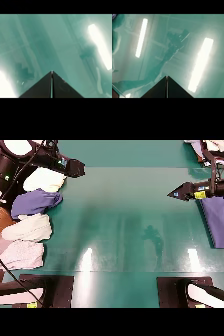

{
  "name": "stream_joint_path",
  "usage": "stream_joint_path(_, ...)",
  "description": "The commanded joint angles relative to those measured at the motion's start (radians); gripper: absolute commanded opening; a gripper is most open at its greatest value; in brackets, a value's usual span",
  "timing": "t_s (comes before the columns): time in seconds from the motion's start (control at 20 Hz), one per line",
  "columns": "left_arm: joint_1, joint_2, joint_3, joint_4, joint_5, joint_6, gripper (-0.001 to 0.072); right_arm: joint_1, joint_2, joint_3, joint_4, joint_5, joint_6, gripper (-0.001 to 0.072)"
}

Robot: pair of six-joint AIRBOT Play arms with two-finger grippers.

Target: Fold the shirts.

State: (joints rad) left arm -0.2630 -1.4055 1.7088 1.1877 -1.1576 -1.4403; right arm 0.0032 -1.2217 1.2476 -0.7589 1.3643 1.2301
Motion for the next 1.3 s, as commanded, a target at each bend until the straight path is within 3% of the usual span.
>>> stream_joint_path(0.0,0.0,-0.001,0.0,0.011,0.094,0.003,0.0025,0.001,0.001,0.001,0.0,-0.004,0.0,0.0015)
stream_joint_path(0.15,0.0,-0.001,0.0,0.025,0.139,0.009,0.0026,0.001,0.001,0.001,0.0,-0.003,0.0,0.0015)
stream_joint_path(0.2,0.0,-0.002,0.0,0.07,0.172,0.008,0.0111,0.001,0.001,0.001,0.0,-0.003,0.0,0.0015)
stream_joint_path(0.25,0.0,-0.006,0.0,0.127,0.203,0.008,0.0458,0.001,0.001,0.001,0.0,-0.003,0.0,0.0015)
stream_joint_path(0.3,0.0,-0.015,0.0,0.206,0.229,-0.004,0.0651,0.001,0.0,0.001,0.001,-0.003,0.0,0.0015)
stream_joint_path(0.4,0.004,-0.056,0.0,0.411,0.236,-0.059,0.0649,0.001,0.001,0.001,0.013,0.005,0.004,0.0015)
stream_joint_path(0.5,0.054,-0.128,0.0,0.521,0.238,-0.143,0.065,0.001,0.001,0.001,0.037,0.015,0.004,0.0015)
stream_joint_path(0.7,0.221,-0.305,0.0,0.521,0.248,-0.24,0.065,0.001,0.001,0.001,0.032,0.015,0.003,0.0015)
stream_joint_path(0.9,0.318,-0.426,0.0,0.513,0.256,-0.238,0.065,0.001,0.0,0.001,0.031,0.012,0.003,0.0016)
stream_joint_path(1.15,0.336,-0.482,0.0,0.541,0.283,-0.235,0.0648,0.001,0.0,0.001,0.032,-0.037,0.004,0.0015)
stream_joint_path(1.2,0.336,-0.482,0.002,0.542,0.283,-0.235,0.0597,0.001,0.0,0.001,0.032,-0.037,0.004,0.0015)
stream_joint_path(1.25,0.336,-0.482,0.01,0.546,0.269,-0.235,0.0359,0.001,0.0,0.001,0.032,-0.037,0.003,0.0015)
